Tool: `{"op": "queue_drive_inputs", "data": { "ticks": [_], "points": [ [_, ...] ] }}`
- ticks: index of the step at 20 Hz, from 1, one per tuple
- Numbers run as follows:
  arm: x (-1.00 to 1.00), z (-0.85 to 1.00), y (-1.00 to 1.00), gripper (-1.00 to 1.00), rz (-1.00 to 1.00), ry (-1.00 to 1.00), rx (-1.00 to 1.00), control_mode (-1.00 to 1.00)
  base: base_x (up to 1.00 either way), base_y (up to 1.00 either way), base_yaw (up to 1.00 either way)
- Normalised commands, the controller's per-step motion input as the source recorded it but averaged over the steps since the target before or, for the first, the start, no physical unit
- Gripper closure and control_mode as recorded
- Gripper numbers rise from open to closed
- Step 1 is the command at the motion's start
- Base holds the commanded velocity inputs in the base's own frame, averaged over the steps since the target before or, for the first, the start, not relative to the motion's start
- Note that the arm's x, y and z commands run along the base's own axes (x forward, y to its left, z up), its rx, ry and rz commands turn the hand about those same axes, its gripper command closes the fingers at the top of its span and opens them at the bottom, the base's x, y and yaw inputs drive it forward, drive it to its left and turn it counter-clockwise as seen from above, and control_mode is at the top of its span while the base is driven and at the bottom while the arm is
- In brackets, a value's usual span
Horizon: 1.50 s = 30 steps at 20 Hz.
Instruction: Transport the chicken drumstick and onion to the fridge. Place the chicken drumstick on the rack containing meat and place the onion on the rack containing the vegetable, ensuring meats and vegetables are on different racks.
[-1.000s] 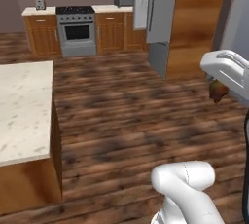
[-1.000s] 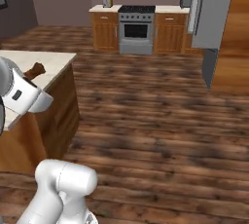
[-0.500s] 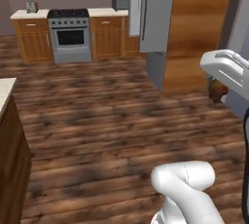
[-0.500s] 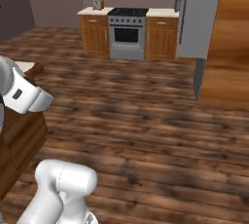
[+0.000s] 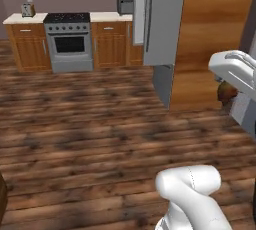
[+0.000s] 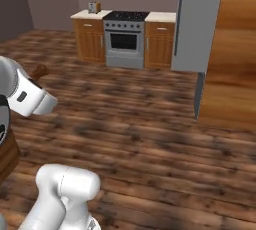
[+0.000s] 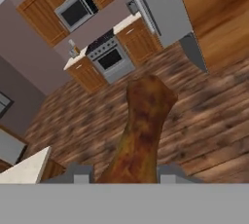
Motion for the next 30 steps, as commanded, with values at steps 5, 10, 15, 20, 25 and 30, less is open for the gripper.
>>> {"op": "queue_drive_inputs", "data": {
  "ticks": [5,10,15,20,25,30],
  "points": [
    [0.0,0.0,0.0,1.0,0.0,0.0,0.0,1.0,1.0,0.0,0.0],
    [0.0,0.0,0.0,1.0,0.0,0.0,0.0,1.0,1.0,0.01,-0.01],
    [0.0,0.0,0.0,1.0,0.0,0.0,0.0,1.0,1.0,0.14,-0.08],
    [0.0,0.0,0.0,1.0,0.0,0.0,0.0,1.0,1.0,0.37,-0.12],
    [0.0,0.0,0.0,1.0,0.0,0.0,0.0,1.0,1.0,0.46,-0.16],
    [0.0,0.0,0.0,1.0,0.0,0.0,0.0,1.0,1.0,0.51,-0.14]
  ]
}}
